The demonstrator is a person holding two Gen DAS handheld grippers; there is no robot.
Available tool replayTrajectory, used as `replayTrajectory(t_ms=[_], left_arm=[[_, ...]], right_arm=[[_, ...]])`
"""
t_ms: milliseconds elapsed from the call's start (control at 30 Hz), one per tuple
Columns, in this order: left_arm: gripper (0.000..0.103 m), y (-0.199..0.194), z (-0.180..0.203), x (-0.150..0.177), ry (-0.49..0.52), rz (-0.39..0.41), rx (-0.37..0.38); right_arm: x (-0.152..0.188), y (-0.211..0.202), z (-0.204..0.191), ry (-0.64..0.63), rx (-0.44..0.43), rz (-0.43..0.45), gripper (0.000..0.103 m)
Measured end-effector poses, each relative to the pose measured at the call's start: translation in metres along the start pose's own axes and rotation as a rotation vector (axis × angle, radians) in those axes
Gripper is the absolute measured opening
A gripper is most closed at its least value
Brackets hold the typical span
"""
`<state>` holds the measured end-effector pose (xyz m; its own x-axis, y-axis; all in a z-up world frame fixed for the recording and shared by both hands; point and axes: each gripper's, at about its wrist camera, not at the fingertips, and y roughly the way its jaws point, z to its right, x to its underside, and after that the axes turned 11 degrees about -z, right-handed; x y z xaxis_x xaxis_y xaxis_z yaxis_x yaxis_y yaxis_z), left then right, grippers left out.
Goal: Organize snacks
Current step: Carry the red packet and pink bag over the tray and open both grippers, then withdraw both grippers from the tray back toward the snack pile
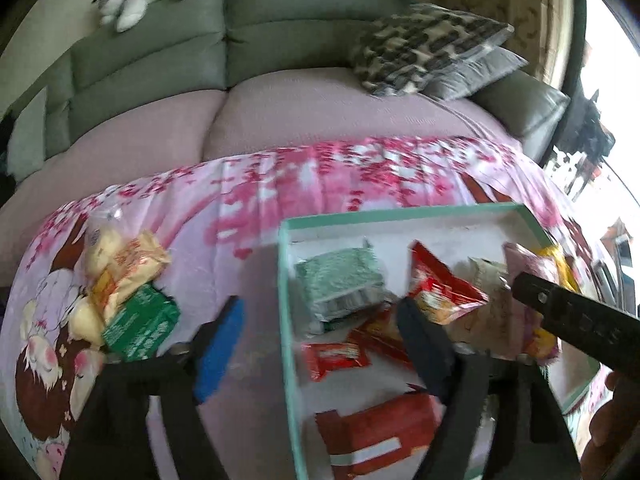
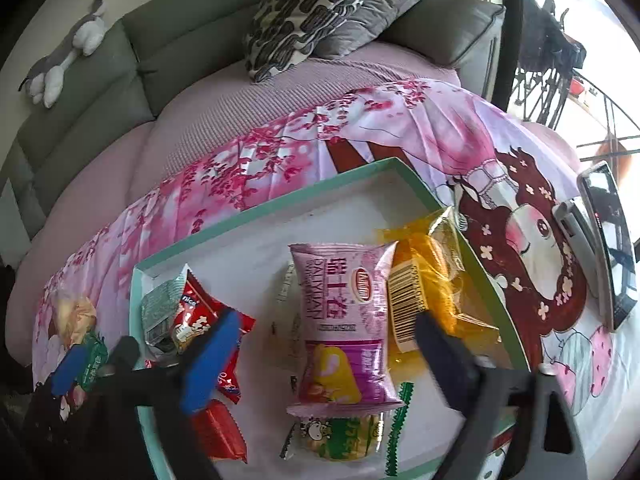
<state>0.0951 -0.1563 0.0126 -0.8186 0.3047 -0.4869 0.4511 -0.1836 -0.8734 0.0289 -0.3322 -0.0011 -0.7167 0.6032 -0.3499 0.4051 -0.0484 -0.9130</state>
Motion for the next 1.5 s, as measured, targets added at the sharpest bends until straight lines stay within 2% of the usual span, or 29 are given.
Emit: replayTrajectory(t_ms=[267,500,933,1100,1267,1400,1500], left_arm=[[0.101,0.004,-0.040,0.001,-0.150,0.031,-0.070],[0.101,-0.001,-0.059,0.002,-0.232,0.073,-0.076],[0.101,-0.009,-0.083,0.006,-0.302,0.097,-0.119],[0.101,-0.018,-0.105,0.010,-0.352,0.113,-0.173],[0.101,-0.033,-0.134,0.017,-0.430,0.142,-0.226],[0.101,-0.047,-0.161,0.026,-0.509,0.153,-0.331],[0.101,-0.058,-0.183,0.035,-0.564,0.161,-0.383]], right_arm=[[0.001,0.002,-0.004,-0.023,0.003,-0.002,0.103],[0.001,0.003,-0.008,-0.033,0.000,0.001,0.103],[0.003,-0.002,-0.018,-0.059,-0.011,0.038,0.103],[0.005,-0.003,-0.029,-0.088,-0.024,0.049,0.103],[0.011,-0.008,-0.053,-0.179,-0.017,0.094,0.103],[0.016,-0.008,-0.070,-0.218,-0.061,0.094,0.103],[0.021,-0.008,-0.086,-0.246,-0.077,0.103,0.103]])
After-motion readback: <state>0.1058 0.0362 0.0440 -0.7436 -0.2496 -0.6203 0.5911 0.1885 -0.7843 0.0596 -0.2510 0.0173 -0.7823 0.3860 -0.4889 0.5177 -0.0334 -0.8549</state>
